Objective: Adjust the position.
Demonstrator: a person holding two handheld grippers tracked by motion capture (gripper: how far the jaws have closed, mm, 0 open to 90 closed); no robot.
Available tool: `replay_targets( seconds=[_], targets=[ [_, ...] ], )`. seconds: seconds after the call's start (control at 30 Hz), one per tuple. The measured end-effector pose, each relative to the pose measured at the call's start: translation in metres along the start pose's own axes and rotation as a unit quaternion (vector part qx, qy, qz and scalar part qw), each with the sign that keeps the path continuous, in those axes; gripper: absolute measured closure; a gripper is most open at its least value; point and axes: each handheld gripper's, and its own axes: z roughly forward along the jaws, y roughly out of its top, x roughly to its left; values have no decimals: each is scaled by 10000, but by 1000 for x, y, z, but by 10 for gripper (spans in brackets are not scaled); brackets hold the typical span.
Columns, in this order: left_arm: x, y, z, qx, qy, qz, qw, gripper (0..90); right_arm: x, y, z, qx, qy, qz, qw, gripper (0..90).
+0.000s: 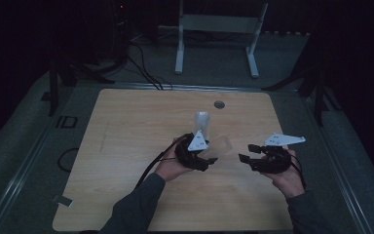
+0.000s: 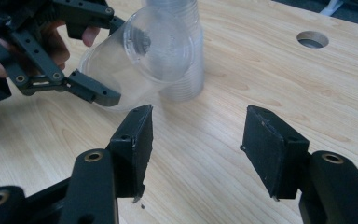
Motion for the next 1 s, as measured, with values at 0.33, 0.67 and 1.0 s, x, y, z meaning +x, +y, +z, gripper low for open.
replay_targets(
  seconds=[0.33, 0.67, 1.0],
  targets=[
    [1, -2, -2, -3, -65, 46, 10000, 323, 1, 2, 0, 96, 41, -89, 9999, 428],
    [0, -3, -1, 87, -177, 134, 9997, 324, 2, 4, 3, 265, 99, -271, 9992, 425],
    [0, -4, -3, 136, -222, 191, 9995, 323, 1, 3, 4, 405, 123, -347, 9985, 420]
  ],
)
